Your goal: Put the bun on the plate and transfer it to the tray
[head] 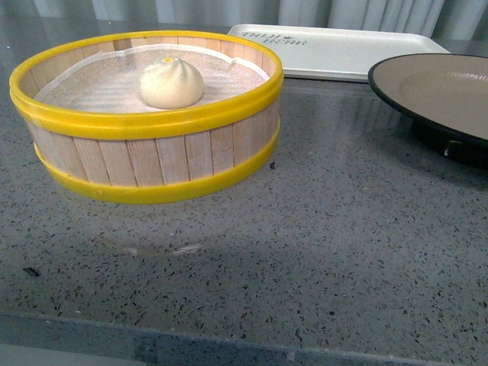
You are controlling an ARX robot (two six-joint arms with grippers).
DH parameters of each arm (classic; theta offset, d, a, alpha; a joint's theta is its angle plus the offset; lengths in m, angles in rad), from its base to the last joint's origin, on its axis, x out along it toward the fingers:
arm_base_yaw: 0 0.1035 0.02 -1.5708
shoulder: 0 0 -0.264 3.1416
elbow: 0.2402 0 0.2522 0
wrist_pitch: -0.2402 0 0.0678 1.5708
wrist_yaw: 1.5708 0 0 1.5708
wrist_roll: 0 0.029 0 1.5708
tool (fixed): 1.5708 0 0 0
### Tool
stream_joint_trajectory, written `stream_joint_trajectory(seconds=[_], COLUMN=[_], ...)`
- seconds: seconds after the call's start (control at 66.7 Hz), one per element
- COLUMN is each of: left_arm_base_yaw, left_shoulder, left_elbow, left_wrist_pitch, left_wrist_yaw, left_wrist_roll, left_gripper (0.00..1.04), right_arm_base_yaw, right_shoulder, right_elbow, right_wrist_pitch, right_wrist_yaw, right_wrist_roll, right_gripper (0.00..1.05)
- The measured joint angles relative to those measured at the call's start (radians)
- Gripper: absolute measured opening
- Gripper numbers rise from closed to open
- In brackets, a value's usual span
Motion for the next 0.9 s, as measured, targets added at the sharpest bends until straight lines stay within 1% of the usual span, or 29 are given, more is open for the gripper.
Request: stream_joint_trajectory(seconds=[0.9], left_arm_base_yaw=[0.0], left_shoulder=[0.0], left_elbow=[0.0], left_wrist_pitch=[0.0], left_wrist_yaw=[0.0], left_wrist_roll=[0.0], left_gripper=[0.98], right_arm_base_yaw=[0.0], right_shoulder=[0.0], right_elbow=[0.0], right_wrist_pitch=[0.0], right_wrist_yaw=[0.0], right_wrist_roll=[0.0], right_gripper=[0.96])
